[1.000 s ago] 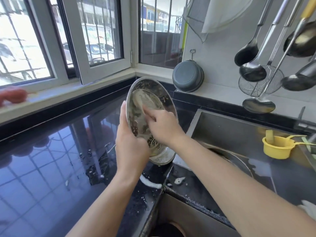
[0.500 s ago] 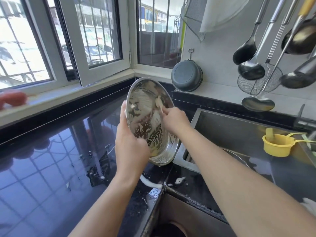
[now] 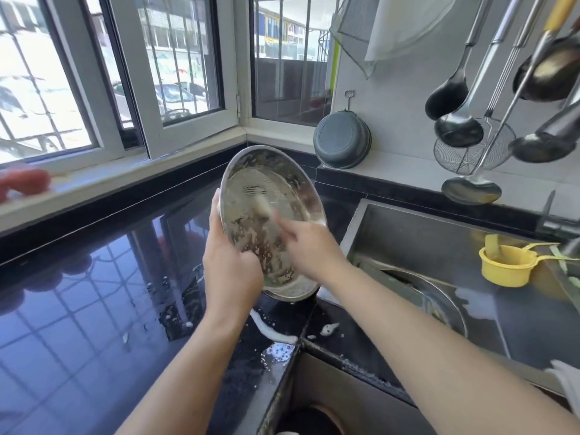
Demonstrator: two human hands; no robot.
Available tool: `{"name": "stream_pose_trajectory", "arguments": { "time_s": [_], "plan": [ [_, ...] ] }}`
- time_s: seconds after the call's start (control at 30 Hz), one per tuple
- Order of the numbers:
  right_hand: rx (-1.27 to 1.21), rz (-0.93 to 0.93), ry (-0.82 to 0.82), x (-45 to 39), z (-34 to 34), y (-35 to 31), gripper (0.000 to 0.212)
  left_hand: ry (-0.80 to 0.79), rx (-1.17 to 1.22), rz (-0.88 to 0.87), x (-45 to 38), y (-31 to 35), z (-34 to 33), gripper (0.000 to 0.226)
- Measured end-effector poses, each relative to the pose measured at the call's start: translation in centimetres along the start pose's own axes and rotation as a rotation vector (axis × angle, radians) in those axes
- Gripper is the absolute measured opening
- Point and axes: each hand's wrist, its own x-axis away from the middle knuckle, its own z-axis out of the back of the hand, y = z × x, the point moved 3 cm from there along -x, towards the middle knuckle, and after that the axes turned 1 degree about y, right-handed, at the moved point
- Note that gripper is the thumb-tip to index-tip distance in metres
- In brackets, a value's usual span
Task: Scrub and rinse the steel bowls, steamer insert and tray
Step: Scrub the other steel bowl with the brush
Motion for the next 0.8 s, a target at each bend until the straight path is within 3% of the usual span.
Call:
{"name": "stream_pose_trajectory", "arguments": {
  "time_s": [0.07,0.23,0.3,0.4,0.47,0.6,0.67,0.8],
  "plan": [
    [0.095,-0.215,0.031,-0.6,1.4,2.9,0.047,-0.005,-0.016,-0.028,0.1,0.1,-0.3,0.111],
    [-0.074,0.229,-0.121,4.5,-0.6,-0.4,0.041,0.024,0.015,-0.062,0.0,-0.2,-0.1,0.097],
    [-0.039,0.117,-0.070,2.2,-0.2,1.1,0.043,0.034,0.007,-0.059,-0.2,-0.3,-0.1,0.097],
    [0.214,-0.270,0.007,-0.6,1.4,3.9,0.048,0.019,-0.018,-0.055,0.3,0.2,-0.7,0.108],
    [0.227,-0.194,-0.039,0.5,0.8,2.8,0.048,0.013,-0.021,-0.054,0.5,0.3,-0.9,0.109],
    [0.008,0.115,-0.164,4.7,-0.2,-0.6,0.045,0.031,0.011,-0.063,0.0,-0.3,-0.2,0.107],
    [0.084,0.092,-0.197,4.1,0.4,0.4,0.044,0.016,0.016,-0.044,-0.2,-0.2,0.0,0.110],
    [0.453,-0.131,-0.281,3.3,2.5,3.9,0.049,-0.015,0.012,-0.010,-0.6,0.1,0.3,0.120]
  ]
}}
